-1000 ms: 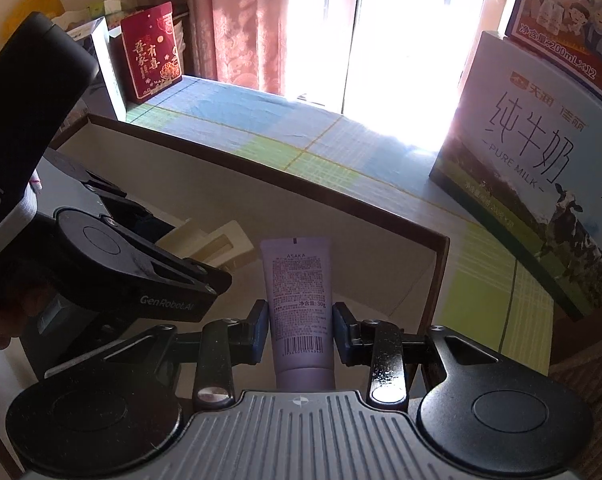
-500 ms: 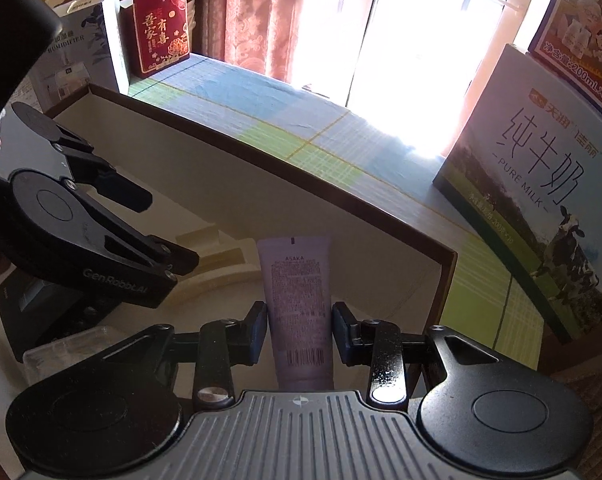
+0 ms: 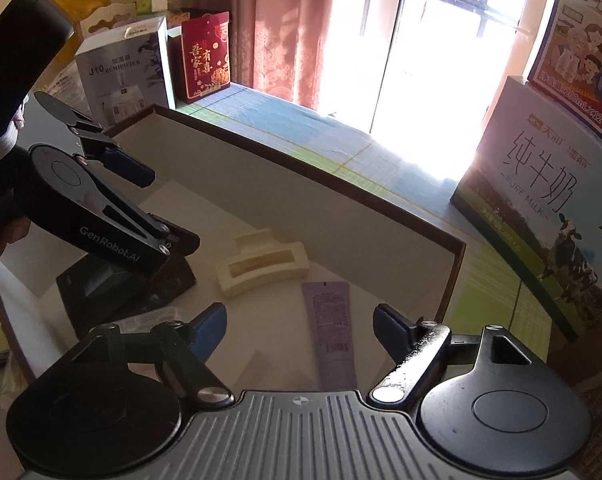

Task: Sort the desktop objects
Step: 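Withdraw both tools from the box back over the table items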

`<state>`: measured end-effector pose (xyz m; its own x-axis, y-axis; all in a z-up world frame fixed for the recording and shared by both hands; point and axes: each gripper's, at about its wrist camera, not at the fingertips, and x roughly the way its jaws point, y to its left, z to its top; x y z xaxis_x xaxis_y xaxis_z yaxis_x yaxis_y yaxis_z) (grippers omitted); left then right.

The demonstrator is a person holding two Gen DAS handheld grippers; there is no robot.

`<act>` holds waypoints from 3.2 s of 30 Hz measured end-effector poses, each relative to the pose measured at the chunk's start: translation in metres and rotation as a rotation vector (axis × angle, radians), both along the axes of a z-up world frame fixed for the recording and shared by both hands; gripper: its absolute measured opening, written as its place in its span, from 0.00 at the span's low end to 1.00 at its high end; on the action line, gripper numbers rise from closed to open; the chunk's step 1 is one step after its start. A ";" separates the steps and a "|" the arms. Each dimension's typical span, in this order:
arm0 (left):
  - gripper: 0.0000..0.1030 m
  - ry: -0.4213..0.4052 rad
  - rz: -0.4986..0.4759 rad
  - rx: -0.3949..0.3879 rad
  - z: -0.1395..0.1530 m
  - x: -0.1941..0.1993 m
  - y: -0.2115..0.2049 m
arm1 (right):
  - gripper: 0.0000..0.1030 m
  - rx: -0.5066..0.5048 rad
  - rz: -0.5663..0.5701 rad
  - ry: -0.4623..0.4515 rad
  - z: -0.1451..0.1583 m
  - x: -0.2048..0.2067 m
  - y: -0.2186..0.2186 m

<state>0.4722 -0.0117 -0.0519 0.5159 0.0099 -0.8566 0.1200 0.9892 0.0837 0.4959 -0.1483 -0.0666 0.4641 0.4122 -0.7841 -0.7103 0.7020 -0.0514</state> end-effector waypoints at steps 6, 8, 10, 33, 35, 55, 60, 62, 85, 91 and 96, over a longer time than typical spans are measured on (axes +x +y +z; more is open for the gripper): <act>0.82 -0.031 0.015 0.011 0.020 -0.033 0.002 | 0.88 0.074 -0.052 0.027 0.014 -0.026 -0.013; 0.83 -0.039 0.021 0.009 0.027 -0.044 0.001 | 0.91 0.096 -0.069 0.026 0.019 -0.036 -0.017; 0.85 -0.052 0.025 0.000 0.034 -0.055 -0.001 | 0.93 0.108 -0.074 0.023 0.024 -0.046 -0.020; 0.87 -0.163 0.087 -0.048 0.084 -0.191 -0.020 | 0.98 0.263 -0.193 -0.008 0.075 -0.149 -0.071; 0.87 -0.171 0.094 -0.049 0.085 -0.201 -0.019 | 0.98 0.275 -0.212 -0.004 0.075 -0.155 -0.075; 0.94 -0.216 0.128 -0.015 0.086 -0.287 0.014 | 0.98 0.278 -0.280 -0.005 0.063 -0.215 -0.065; 0.96 -0.185 0.146 -0.024 0.077 -0.304 0.024 | 0.98 0.273 -0.291 0.023 0.052 -0.229 -0.063; 0.96 -0.173 0.146 -0.026 0.073 -0.309 0.027 | 0.98 0.267 -0.297 0.032 0.049 -0.234 -0.062; 0.90 -0.116 0.115 0.004 0.025 -0.332 0.062 | 0.98 0.204 -0.258 0.146 0.000 -0.253 -0.016; 0.89 -0.079 0.112 0.015 0.002 -0.327 0.073 | 0.98 0.184 -0.271 0.174 -0.016 -0.249 -0.004; 0.78 -0.036 0.083 0.016 -0.020 -0.314 0.080 | 0.98 0.178 -0.304 0.193 -0.024 -0.246 -0.003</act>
<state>0.1583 0.0678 -0.0718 0.5430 0.0671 -0.8371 0.0342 0.9942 0.1019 0.2496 -0.1518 -0.0907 0.4366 0.4157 -0.7979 -0.4535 0.8676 0.2039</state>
